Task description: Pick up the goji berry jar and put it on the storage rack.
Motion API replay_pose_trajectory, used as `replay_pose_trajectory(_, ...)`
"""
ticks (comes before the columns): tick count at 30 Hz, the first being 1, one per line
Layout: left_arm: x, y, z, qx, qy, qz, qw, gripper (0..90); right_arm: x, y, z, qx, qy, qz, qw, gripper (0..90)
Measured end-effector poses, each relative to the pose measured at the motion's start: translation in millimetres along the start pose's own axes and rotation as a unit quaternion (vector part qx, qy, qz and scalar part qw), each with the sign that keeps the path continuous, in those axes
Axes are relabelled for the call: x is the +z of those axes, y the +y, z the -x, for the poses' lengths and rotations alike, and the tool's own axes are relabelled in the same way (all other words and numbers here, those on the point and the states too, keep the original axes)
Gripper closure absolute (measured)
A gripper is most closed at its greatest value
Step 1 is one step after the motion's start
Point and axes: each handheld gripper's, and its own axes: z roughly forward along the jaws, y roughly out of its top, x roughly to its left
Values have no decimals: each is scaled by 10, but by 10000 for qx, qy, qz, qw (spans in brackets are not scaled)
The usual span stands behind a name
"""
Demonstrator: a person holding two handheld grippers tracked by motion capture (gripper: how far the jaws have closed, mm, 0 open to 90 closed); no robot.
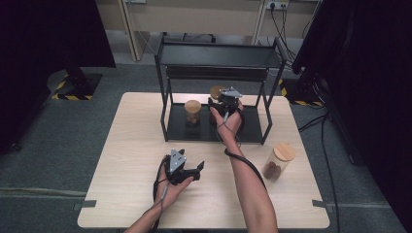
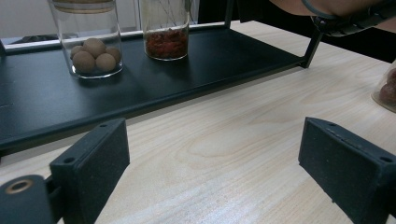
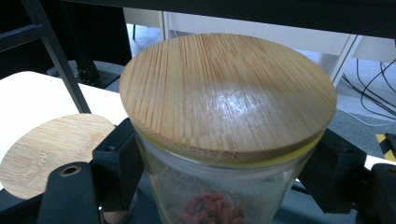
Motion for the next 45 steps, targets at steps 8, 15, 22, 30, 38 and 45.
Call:
replay_pose_trajectory(8, 0, 0, 3, 10, 4, 4, 10000, 81, -20, 24, 15, 163, 102, -78, 9998, 98)
replay_pose_trajectory(15, 0, 0, 5, 14, 5, 0, 10000, 82, -27, 3, 36, 186, 212, -240, 9993, 44)
replay_pose_trajectory(22, 0, 0, 3, 14, 1, -1, 10000, 82, -73, -33, 29, 142, 230, -263, 9993, 36)
replay_pose_trajectory(30, -1, -1, 4, 27, 6, 1, 10000, 82, -159, -67, 6, 122, 315, -253, 9991, 33)
replay_pose_trajectory(38, 0, -1, 8, 31, 14, 5, 10000, 82, -232, -138, -12, 88, 371, -319, 9988, 29)
replay_pose_trajectory(45, 1, -1, 8, 28, 12, 5, 10000, 82, -298, -167, 11, 78, 382, -300, 9988, 26)
